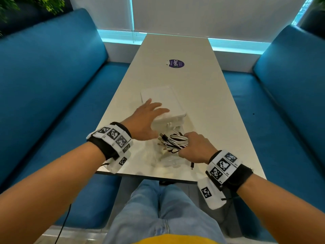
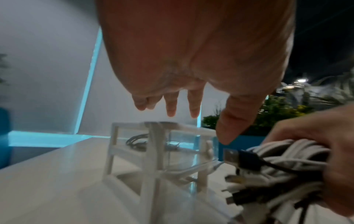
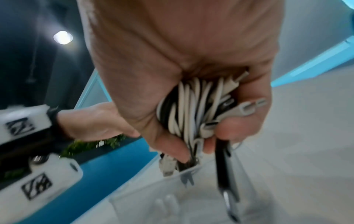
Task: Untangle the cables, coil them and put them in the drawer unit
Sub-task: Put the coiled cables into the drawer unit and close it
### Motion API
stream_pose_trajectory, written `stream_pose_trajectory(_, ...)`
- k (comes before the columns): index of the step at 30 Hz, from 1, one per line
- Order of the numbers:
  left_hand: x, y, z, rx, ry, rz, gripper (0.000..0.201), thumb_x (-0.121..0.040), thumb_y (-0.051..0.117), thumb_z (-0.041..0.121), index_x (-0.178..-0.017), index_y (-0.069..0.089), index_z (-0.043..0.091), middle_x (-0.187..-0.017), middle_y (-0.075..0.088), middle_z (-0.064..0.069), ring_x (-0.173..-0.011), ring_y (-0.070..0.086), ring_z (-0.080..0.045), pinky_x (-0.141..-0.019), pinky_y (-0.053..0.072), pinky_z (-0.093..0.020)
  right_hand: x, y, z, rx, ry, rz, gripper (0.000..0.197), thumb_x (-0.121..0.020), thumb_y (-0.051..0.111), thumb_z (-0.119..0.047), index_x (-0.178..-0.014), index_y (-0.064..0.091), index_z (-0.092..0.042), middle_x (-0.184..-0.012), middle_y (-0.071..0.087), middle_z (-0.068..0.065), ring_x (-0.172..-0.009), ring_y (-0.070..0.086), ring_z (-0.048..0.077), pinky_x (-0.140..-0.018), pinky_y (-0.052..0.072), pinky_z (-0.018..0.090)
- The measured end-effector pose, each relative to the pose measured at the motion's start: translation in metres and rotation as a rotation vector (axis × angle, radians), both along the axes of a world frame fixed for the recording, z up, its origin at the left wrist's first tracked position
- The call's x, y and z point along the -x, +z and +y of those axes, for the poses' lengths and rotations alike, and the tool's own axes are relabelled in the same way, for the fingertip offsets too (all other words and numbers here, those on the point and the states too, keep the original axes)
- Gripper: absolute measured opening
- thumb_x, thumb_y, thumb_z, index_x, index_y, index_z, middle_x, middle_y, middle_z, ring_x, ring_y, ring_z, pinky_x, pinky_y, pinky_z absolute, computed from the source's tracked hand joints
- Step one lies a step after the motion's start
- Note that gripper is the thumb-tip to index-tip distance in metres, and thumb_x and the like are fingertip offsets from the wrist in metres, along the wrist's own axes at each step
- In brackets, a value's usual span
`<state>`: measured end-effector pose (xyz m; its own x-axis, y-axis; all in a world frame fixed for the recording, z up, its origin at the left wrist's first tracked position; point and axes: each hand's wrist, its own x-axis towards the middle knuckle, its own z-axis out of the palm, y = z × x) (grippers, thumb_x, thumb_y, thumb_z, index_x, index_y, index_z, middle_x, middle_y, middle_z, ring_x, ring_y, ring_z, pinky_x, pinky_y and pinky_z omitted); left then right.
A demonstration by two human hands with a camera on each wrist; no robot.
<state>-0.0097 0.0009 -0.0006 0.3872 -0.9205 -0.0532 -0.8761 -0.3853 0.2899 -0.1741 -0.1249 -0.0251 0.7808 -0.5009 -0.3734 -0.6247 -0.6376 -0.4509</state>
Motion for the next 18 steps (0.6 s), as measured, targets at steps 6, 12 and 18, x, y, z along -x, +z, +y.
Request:
stream_pose_trajectory(6, -0.008, -0.025, 0.000, 0.103, 0.025, 0.033, 0.057, -0.096, 0.052, 0.023, -0.149, 0.031, 0.026, -0.160, 0.017, -0.008, -0.149, 0.002, -0.027, -0.112, -0.006, -0.022, -0.009, 0.007, 0.008, 0.290, 0.038, 0.071, 0.027, -0.081, 0.058, -0.031, -0.102, 0.050, -0.015, -0.101, 0.059, 0.005, -0.085, 0.054, 0.025, -0.072, 0.046, 0.031)
stream_pose_trajectory(12, -0.005, -0.029, -0.001, 0.188, 0.053, -0.015, 0.055, -0.095, 0.055, 0.026, -0.146, 0.036, 0.027, -0.157, 0.026, -0.008, -0.148, 0.013, -0.028, -0.115, 0.000, -0.023, -0.029, 0.011, 0.023, 0.394, 0.073, 0.032, 0.020, -0.084, 0.059, -0.028, -0.088, 0.044, -0.016, -0.086, 0.055, 0.002, -0.073, 0.050, 0.022, -0.064, 0.040, 0.030)
stream_pose_trajectory(18, -0.012, -0.037, -0.002, 0.137, 0.072, -0.088, 0.064, -0.091, 0.059, 0.024, -0.148, 0.031, 0.034, -0.158, 0.025, -0.001, -0.147, 0.012, -0.027, -0.119, 0.009, -0.033, -0.032, 0.004, 0.028, 0.281, 0.003, -0.015, 0.025, -0.082, 0.062, -0.027, -0.098, 0.048, -0.014, -0.086, 0.053, 0.002, -0.077, 0.054, 0.023, -0.065, 0.041, 0.030)
